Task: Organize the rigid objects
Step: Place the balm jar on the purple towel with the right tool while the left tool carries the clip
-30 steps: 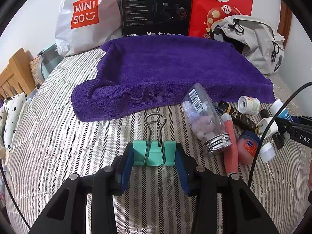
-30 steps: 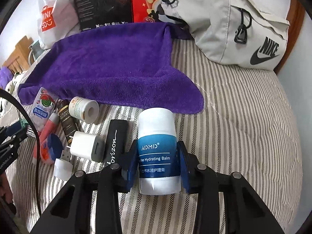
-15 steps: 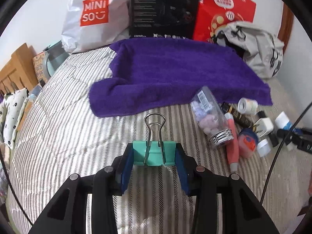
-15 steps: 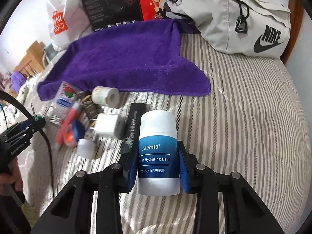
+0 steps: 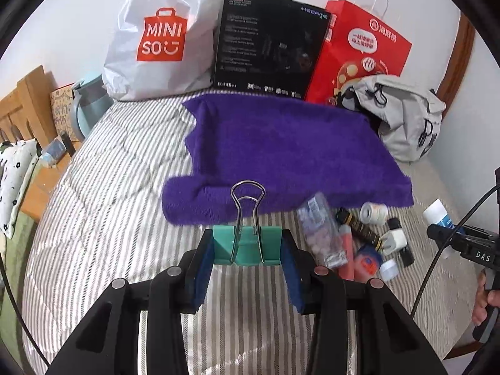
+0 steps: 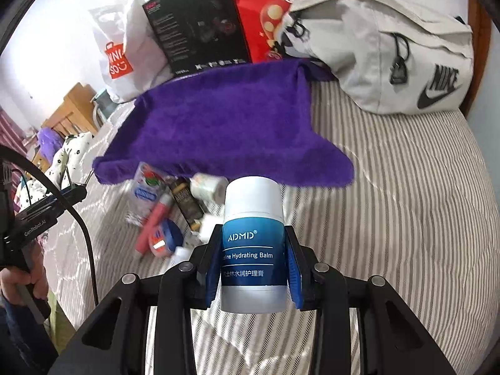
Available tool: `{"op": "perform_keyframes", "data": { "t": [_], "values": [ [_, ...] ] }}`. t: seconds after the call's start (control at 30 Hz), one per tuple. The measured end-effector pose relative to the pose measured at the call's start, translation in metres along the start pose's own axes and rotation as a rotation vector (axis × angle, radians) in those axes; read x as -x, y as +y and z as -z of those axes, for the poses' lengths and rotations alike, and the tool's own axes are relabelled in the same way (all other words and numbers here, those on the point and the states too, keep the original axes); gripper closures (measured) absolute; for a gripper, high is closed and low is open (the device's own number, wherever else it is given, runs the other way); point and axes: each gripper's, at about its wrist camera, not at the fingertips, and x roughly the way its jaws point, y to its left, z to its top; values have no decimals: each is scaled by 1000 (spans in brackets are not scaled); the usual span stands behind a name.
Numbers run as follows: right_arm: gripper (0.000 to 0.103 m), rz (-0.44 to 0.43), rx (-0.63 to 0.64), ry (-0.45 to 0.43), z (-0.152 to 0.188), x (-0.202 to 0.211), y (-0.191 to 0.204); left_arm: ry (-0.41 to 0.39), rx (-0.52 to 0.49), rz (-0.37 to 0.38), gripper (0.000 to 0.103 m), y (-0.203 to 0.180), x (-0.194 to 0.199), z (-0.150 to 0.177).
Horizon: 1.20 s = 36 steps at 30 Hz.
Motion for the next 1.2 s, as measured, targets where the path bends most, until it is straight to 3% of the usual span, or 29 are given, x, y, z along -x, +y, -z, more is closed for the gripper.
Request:
{"op": "perform_keyframes", "data": {
  "t": [0.3, 0.73, 0.97, 1.2],
  "values": [
    [67, -30, 2, -27, -60, -25, 13, -10, 3, 6, 64, 6, -8, -36],
    [67, 57, 57, 24, -160, -126, 13, 6, 17, 35, 64, 6, -27, -53],
    [67, 160, 105, 65, -184, -158, 16, 10, -8, 50, 64, -1, -40, -63],
    [63, 166, 143, 80, -180, -171, 16, 20, -8, 34, 64, 0, -56, -71]
  ]
}}
